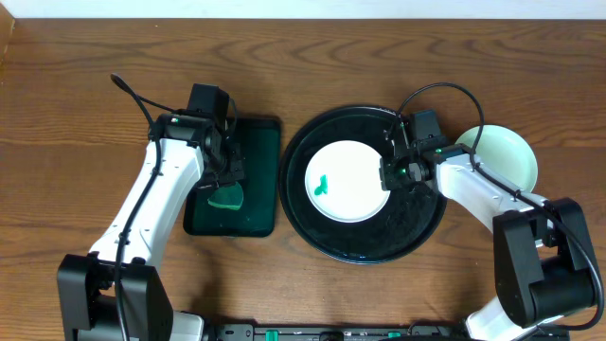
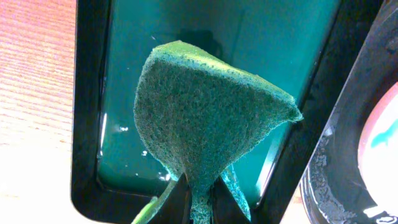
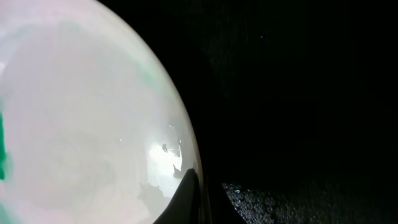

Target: Clean dirty plates on tray and stack at the side

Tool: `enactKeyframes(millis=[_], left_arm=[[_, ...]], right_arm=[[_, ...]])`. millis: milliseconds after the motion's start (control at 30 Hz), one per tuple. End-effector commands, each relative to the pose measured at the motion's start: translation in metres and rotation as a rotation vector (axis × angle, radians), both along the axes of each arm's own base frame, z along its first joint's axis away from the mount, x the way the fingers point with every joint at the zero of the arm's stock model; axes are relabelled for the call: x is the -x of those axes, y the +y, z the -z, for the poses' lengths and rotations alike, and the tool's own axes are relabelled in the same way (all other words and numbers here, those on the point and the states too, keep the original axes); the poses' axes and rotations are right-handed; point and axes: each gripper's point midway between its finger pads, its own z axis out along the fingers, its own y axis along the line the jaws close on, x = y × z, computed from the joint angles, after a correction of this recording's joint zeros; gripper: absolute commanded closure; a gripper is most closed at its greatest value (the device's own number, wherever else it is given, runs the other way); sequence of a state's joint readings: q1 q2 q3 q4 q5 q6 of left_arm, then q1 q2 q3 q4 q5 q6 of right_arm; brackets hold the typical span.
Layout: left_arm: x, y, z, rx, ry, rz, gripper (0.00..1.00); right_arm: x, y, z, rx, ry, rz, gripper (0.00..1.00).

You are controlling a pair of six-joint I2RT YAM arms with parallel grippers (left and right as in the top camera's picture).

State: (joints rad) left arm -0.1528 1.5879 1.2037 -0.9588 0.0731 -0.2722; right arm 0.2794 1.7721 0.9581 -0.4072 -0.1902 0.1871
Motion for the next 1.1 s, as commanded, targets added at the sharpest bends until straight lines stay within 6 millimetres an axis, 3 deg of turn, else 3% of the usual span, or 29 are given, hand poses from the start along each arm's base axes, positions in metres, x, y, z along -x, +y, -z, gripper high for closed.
enactKeyframes(millis=[0, 233, 533, 833, 900, 933, 1067], left_arm=[[0.0, 0.0, 0.002, -0.003, -0.003, 0.006, 0.93], [-0.011, 0.0, 0.003, -0.005, -0.042, 0.004, 0.93], [-0.016, -0.003, 0.027, -0.001, 0.014, -0.012, 0.93], [-0.019, -0.005, 0.004, -0.002, 0.019, 0.013, 0.93], [-0.022, -0.006, 0.0, 0.0, 0.006, 0.017, 0.93], [-0.025, -0.01, -0.001, 0.002, -0.006, 0.025, 0.93], [-0.03, -0.02, -0.003, 0.007, -0.036, 0.051, 0.93]], right_arm=[[0.001, 0.004, 0.001, -0.008, 0.009, 0.009, 0.99], [0.001, 0.004, 0.001, -0.007, 0.011, 0.009, 0.99], [0.003, 0.008, 0.0, -0.032, 0.02, 0.006, 0.99], [0.01, 0.02, -0.008, -0.154, 0.097, 0.062, 0.98], [0.01, 0.022, -0.013, -0.182, 0.106, 0.06, 0.8], [0.009, 0.02, -0.015, -0.19, 0.104, 0.065, 0.64], [-0.002, 0.009, -0.015, -0.147, 0.049, 0.061, 0.62]])
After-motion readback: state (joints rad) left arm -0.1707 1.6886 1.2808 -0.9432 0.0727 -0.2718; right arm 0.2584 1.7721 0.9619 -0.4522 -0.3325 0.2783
